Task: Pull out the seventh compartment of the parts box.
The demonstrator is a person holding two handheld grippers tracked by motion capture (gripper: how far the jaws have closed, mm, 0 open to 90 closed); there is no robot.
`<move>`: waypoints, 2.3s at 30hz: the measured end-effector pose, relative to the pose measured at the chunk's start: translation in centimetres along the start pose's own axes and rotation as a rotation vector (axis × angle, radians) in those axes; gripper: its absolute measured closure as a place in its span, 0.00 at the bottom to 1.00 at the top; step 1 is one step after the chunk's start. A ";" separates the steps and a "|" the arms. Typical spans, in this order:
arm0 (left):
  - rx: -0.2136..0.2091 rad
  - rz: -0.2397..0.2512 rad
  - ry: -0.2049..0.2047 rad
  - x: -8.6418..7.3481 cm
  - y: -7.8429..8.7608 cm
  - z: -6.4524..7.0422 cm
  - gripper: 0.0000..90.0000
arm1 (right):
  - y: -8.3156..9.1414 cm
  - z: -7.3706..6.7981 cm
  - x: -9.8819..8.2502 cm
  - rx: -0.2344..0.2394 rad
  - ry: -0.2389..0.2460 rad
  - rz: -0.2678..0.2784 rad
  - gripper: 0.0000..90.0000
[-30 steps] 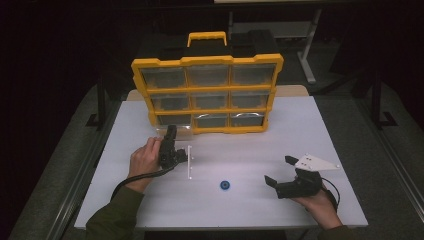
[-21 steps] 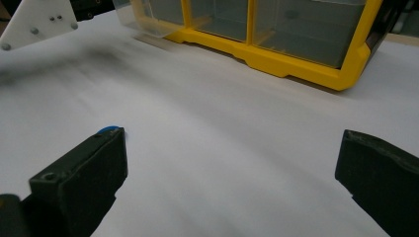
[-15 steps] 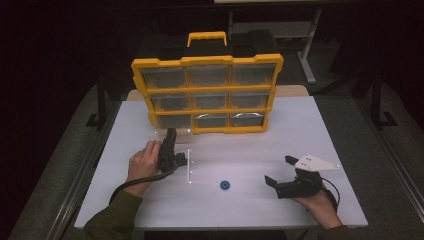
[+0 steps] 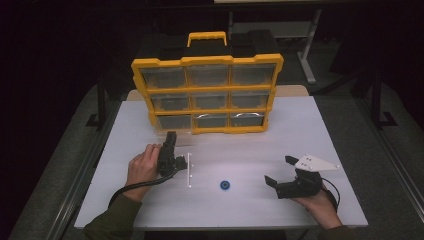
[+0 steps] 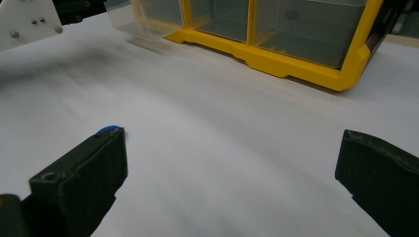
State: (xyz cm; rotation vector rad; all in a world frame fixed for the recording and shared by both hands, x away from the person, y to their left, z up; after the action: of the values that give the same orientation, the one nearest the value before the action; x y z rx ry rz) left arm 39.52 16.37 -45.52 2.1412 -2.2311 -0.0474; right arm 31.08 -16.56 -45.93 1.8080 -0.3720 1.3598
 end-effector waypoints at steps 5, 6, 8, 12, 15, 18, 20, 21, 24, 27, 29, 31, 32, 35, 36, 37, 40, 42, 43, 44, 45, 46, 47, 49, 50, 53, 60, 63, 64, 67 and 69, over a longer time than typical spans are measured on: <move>0.001 0.007 0.007 0.1 0.2 0.0 0.88 | 0.0 0.0 0.0 -0.001 0.000 0.001 0.00; 0.002 0.011 0.011 0.1 0.2 0.1 0.88 | 0.0 0.0 0.0 -0.001 0.000 0.000 0.00; 0.000 0.012 0.013 0.1 0.3 0.1 0.88 | 0.0 0.0 0.0 0.000 -0.001 0.001 0.00; 0.002 0.014 0.016 0.1 0.5 0.1 0.88 | 0.0 -0.1 0.0 0.002 -0.001 0.001 0.00; 0.001 0.015 0.014 0.1 0.6 0.0 0.88 | 0.0 0.0 -0.1 0.001 -0.002 0.000 0.00; -0.001 0.015 0.013 0.0 0.8 0.1 0.88 | 0.1 0.0 -0.1 -0.002 0.002 0.001 0.00; 0.000 0.019 0.013 0.0 1.0 0.1 0.88 | 0.1 -0.1 0.0 -0.003 -0.007 0.003 0.00; -0.001 0.018 0.011 0.0 1.1 0.1 0.88 | 0.1 0.0 0.0 -0.003 -0.005 0.002 0.00; -0.003 0.028 0.018 0.0 1.5 0.1 0.88 | -0.1 -0.1 -0.1 -0.002 -0.001 -0.002 0.00; -0.006 0.033 0.012 0.0 1.6 0.1 0.88 | 0.0 0.0 -0.1 -0.004 0.002 -0.003 0.00; -0.006 0.036 0.011 0.1 1.7 0.1 0.88 | 0.0 0.0 0.0 -0.005 0.000 -0.002 0.00; -0.006 0.033 0.008 0.1 1.8 0.1 0.88 | 0.0 -0.1 -0.1 -0.004 0.001 -0.002 0.00; -0.006 0.033 0.008 0.1 1.8 0.1 0.88 | 0.0 -0.1 -0.1 -0.004 0.003 -0.002 0.00; -0.007 0.033 0.007 0.1 1.8 0.1 0.88 | 0.0 -0.1 -0.1 -0.003 -0.004 -0.002 0.00; -0.008 0.033 0.006 0.1 1.8 0.1 0.88 | 0.0 0.0 -0.1 -0.004 -0.005 -0.002 0.00; -0.009 0.035 0.009 0.1 1.8 0.2 0.87 | 0.0 0.0 -0.1 -0.004 -0.004 -0.002 0.00; -0.010 0.033 0.008 0.0 1.8 0.1 0.87 | -0.1 -0.1 -0.1 -0.001 -0.007 -0.003 0.00; -0.010 0.033 0.007 0.0 1.8 0.2 0.87 | 0.0 -0.1 -0.1 0.002 0.001 -0.004 0.00; -0.013 0.033 0.008 0.0 1.8 0.2 0.87 | 0.0 -0.1 -0.1 0.002 0.000 -0.004 0.00; -0.015 0.033 0.009 0.0 1.8 0.2 0.87 | 0.0 -0.1 -0.1 0.001 0.002 -0.002 0.00; -0.016 0.035 0.012 0.0 1.8 0.3 0.87 | 0.0 -0.1 -0.1 0.002 0.001 0.000 0.00; -0.017 0.035 0.014 -0.1 1.9 0.3 0.86 | 0.0 -0.1 -0.1 0.003 0.001 0.002 0.00; -0.018 0.032 0.013 -0.1 1.9 0.3 0.86 | -0.1 -0.1 0.0 0.003 -0.001 0.003 0.00; -0.015 0.031 0.020 -0.2 1.9 0.3 0.84 | -0.2 -0.1 0.0 0.006 -0.004 -0.001 0.00; -0.016 0.028 0.023 -0.2 1.8 0.3 0.82 | -0.2 -0.2 0.0 0.008 -0.003 -0.001 0.00; -0.015 0.025 0.031 -0.3 1.8 0.3 0.74 | -0.3 -0.2 0.0 0.010 -0.003 -0.004 0.00; -0.017 0.031 0.040 -0.1 1.9 0.2 0.60 | -0.2 -0.1 -0.1 0.007 -0.002 -0.002 0.00; -0.023 0.030 0.048 -0.1 2.1 0.2 0.54 | -0.2 -0.2 -0.1 0.009 0.001 -0.003 0.00; -0.025 0.029 0.048 -0.1 2.1 0.2 0.52 | -0.2 -0.2 -0.1 0.009 0.001 -0.002 0.00; -0.029 0.021 0.056 -0.2 2.2 0.2 0.47 | -0.2 -0.1 -0.1 0.008 0.002 -0.003 0.00; -0.031 0.017 0.062 -0.2 2.2 0.2 0.44 | -0.2 -0.2 -0.1 0.008 0.001 -0.002 0.00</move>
State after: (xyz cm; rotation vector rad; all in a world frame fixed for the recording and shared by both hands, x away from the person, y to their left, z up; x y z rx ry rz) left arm 37.29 16.63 -45.57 2.0788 -2.1991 -0.0142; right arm 31.07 -16.36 -46.06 1.8139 -0.3644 1.3622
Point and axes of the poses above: each handheld gripper's, and its own axes: y roughly backward along the jaws, x roughly out of its top, z roughly to its right, the point moved 8 cm from there along -y, roughly forward along the jaws, and after that the axes turned 1 degree about y, right-handed, at the moved point
